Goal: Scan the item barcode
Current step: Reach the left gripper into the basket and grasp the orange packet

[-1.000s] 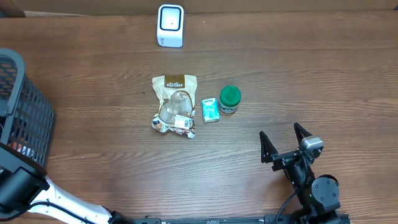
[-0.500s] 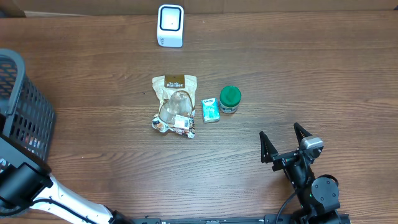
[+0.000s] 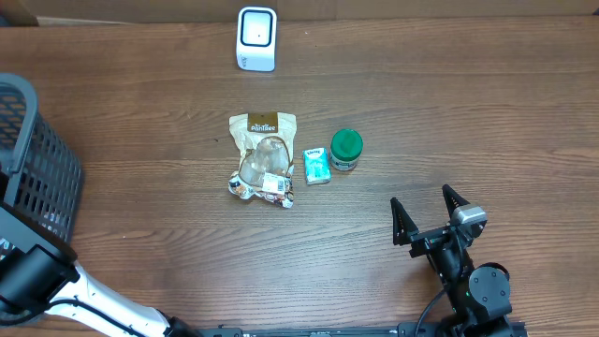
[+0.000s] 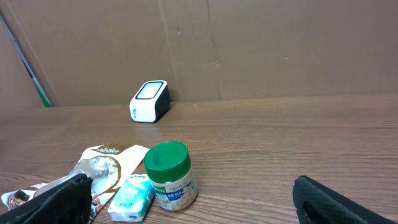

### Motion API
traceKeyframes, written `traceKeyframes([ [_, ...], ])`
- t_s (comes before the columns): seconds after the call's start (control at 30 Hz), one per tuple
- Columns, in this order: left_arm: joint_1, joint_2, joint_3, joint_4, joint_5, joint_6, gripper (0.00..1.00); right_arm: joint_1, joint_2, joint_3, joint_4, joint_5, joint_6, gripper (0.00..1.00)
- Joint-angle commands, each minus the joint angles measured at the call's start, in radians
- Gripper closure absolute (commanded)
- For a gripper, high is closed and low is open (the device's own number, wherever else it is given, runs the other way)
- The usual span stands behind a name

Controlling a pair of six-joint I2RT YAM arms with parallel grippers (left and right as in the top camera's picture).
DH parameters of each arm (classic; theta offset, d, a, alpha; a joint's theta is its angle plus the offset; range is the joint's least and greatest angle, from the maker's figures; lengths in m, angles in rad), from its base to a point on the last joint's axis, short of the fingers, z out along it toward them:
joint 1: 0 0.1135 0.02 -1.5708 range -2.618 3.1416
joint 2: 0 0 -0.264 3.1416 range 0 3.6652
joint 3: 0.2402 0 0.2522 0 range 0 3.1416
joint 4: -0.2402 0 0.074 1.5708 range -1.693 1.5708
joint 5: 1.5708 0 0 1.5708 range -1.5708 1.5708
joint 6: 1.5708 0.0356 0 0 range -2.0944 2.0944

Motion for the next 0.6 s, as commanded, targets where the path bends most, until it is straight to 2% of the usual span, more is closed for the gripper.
traceKeyframes([
  [0.0, -0.002, 0.004, 0.127, -0.064, -0.013, -0.021, 0.8, 0.004, -0.01, -0.01, 0.003, 0.01, -0.008, 0.0],
  [0.33, -0.002, 0.002, 0.684, -0.387, 0.079, -0.082, 0.81, 0.004, -0.01, -0.01, 0.003, 0.01, -0.007, 0.0],
  [0.43, -0.01, -0.023, 0.834, -0.443, 0.122, -0.081, 0.86, 0.004, -0.01, -0.01, 0.003, 0.01, -0.007, 0.0],
  [0.57, -0.05, -0.103, 0.953, -0.484, 0.159, -0.081, 0.86, 0.004, -0.01, -0.01, 0.003, 0.01, -0.008, 0.0],
])
